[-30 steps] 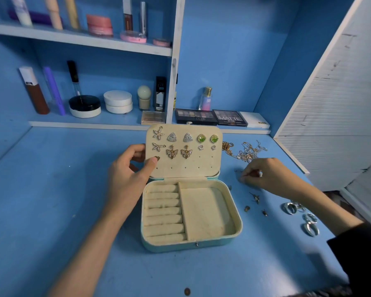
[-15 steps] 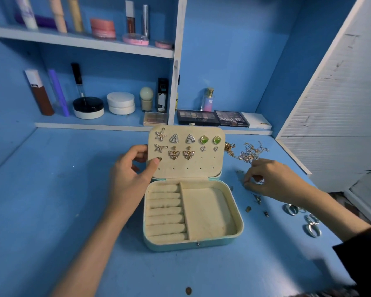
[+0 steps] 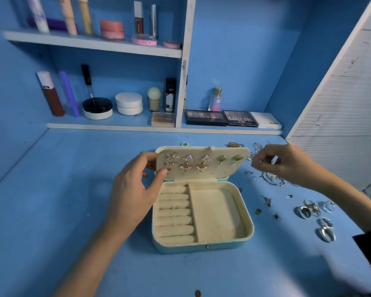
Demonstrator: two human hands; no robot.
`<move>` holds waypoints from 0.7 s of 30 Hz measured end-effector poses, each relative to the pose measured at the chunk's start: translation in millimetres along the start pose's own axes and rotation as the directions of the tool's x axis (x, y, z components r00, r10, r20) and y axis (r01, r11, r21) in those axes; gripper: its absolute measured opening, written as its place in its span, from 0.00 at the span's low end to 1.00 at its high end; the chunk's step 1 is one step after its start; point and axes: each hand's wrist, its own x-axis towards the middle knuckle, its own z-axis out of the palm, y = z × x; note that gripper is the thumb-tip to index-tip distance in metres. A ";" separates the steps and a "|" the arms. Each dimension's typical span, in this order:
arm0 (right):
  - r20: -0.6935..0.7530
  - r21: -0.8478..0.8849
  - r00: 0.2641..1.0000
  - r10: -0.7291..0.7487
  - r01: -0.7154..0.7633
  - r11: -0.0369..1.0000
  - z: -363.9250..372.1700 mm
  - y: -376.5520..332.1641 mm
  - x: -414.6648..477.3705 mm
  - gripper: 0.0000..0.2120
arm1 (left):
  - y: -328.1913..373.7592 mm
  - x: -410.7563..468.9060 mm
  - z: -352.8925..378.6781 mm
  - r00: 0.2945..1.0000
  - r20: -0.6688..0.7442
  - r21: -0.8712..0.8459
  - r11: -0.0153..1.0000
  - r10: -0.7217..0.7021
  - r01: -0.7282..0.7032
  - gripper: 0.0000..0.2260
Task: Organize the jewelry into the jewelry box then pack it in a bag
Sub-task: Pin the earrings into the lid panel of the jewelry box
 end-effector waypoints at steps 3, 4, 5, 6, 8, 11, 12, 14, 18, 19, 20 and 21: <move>0.020 0.135 1.000 0.007 -0.010 0.991 -2.3 -18.3 9.6 0.05 | -1.1 -4.1 -1.7 0.995 -0.014 0.067 0.993 0.100 -0.099 0.10; 0.030 0.170 1.000 0.002 -0.007 0.985 -1.8 -25.9 13.1 0.04 | -1.6 -5.4 -2.2 0.991 -0.014 0.074 0.988 0.134 -0.133 0.09; 0.046 0.203 0.999 -0.009 -0.001 0.979 -1.9 -35.0 15.3 0.04 | -2.5 -6.9 -2.1 0.986 -0.015 0.073 0.983 0.168 -0.166 0.07; 0.067 0.239 0.997 -0.026 0.009 0.971 -1.3 -44.3 18.0 0.05 | -3.4 -8.3 -2.0 0.981 -0.014 0.068 0.979 0.194 -0.193 0.06; 0.131 0.297 0.990 -0.054 0.013 0.955 3.6 -63.3 24.3 0.06 | -6.7 -11.3 -3.0 0.976 -0.008 0.067 0.974 0.216 -0.215 0.06; 0.260 0.306 0.959 -0.116 0.032 0.952 16.7 -88.6 35.1 0.06 | -10.9 -12.7 -4.9 0.966 0.012 0.075 0.963 0.258 -0.259 0.05; 0.303 0.294 0.943 -0.140 0.047 0.955 22.3 -94.9 38.8 0.05 | -11.6 -12.7 -5.3 0.962 0.016 0.081 0.958 0.274 -0.275 0.04; 0.380 0.261 0.910 -0.164 0.065 0.963 33.4 -105.2 45.6 0.04 | -12.8 -12.7 -5.9 0.953 0.031 0.093 0.949 0.300 -0.302 0.04; 0.474 0.253 0.864 -0.172 0.053 0.966 51.1 -120.6 53.7 0.06 | -13.7 -14.2 -6.3 0.944 0.032 0.106 0.938 0.329 -0.331 0.04; 0.492 0.259 0.853 -0.173 0.047 0.965 54.0 -122.7 54.4 0.06 | -13.8 -14.5 -6.5 0.943 0.032 0.111 0.937 0.330 -0.332 0.04; 0.504 0.265 0.845 -0.175 0.042 0.963 56.3 -123.4 54.6 0.06 | -13.8 -14.5 -6.5 0.944 0.034 0.116 0.937 0.329 -0.331 0.04; 0.514 0.270 0.839 -0.178 0.038 0.962 57.6 -124.0 54.4 0.06 | -13.8 -14.8 -6.6 0.944 0.037 0.121 0.937 0.327 -0.329 0.04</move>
